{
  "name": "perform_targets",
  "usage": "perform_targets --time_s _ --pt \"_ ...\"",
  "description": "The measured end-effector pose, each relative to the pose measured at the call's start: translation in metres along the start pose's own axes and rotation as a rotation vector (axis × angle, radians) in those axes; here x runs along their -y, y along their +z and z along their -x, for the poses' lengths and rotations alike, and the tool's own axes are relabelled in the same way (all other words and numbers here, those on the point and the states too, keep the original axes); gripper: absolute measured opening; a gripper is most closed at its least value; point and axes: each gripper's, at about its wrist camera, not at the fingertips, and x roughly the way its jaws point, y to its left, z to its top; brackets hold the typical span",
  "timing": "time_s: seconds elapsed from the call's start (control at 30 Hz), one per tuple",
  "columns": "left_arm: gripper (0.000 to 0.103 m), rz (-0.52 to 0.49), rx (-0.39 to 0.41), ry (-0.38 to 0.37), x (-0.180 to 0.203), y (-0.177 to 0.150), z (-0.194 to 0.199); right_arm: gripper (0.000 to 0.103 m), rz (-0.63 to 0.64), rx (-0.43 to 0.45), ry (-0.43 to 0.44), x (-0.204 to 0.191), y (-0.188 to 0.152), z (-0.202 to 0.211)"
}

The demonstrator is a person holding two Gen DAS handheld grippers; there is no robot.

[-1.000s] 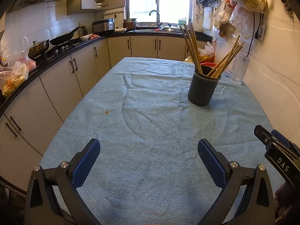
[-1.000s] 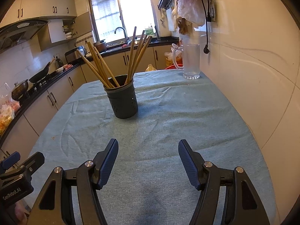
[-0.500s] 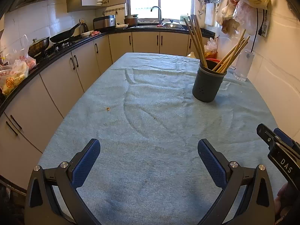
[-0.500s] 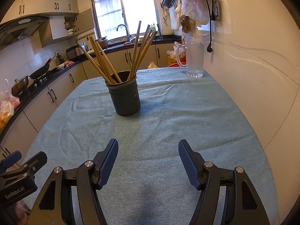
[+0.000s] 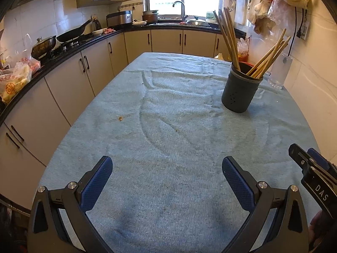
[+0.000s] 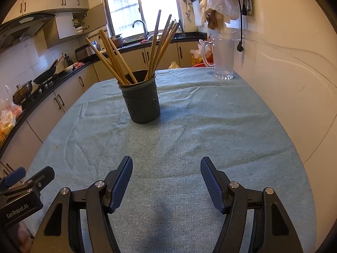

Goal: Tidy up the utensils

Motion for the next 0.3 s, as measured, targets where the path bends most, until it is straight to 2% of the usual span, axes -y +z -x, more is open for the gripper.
perform_targets --time_s 0.3 --pt "0.103 -0.001 -0.027 -0.009 0.003 0.006 -0.012 0.071 0.007 -0.029 0.009 0.000 0.003 -0.013"
